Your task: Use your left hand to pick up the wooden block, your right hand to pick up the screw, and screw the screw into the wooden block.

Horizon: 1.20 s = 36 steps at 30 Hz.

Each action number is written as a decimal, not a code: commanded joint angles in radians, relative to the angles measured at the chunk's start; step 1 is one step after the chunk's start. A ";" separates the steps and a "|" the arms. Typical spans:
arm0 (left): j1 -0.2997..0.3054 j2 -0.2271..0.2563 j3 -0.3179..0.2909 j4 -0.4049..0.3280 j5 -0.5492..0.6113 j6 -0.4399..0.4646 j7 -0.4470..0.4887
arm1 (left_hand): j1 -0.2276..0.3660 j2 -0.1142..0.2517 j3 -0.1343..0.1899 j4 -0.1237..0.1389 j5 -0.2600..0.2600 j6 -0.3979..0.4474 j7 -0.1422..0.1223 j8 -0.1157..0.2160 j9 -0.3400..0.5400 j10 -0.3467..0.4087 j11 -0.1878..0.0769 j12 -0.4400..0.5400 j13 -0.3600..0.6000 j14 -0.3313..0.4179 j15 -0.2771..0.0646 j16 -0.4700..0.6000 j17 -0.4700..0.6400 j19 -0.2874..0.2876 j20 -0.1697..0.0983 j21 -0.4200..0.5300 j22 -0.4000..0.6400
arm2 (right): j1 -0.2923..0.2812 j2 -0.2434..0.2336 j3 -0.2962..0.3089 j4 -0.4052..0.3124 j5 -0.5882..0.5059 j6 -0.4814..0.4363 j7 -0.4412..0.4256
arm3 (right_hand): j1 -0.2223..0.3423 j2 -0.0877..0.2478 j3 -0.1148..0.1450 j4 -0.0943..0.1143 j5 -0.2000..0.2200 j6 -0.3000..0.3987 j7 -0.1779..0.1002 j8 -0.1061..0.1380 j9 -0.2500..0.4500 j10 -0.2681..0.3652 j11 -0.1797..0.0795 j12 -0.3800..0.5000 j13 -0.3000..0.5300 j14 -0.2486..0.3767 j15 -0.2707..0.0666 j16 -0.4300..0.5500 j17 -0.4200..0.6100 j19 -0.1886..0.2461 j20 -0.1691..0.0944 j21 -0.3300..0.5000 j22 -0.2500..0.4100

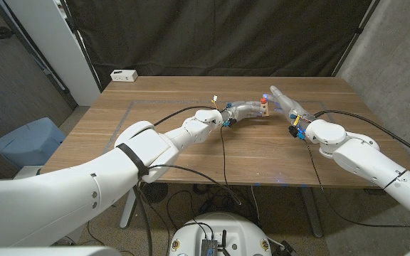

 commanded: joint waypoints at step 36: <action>0.006 0.000 -0.006 0.000 -0.002 -0.007 -0.008 | -0.003 0.010 0.004 0.005 0.007 0.049 0.036 0.009 0.006 0.010 -0.001 0.007 0.002 0.010 -0.058 0.004 0.003 0.004 -0.001 0.007 0.004 | -0.050 -0.034 0.028 -0.062 0.007 -0.026 -0.030 | 0.004 0.029 0.001 0.001 0.006 0.012 -0.003 0.005 0.001 -0.074 0.012 0.004 0.001 -0.147 0.002 0.002 0.001 0.000 0.000 0.003 0.000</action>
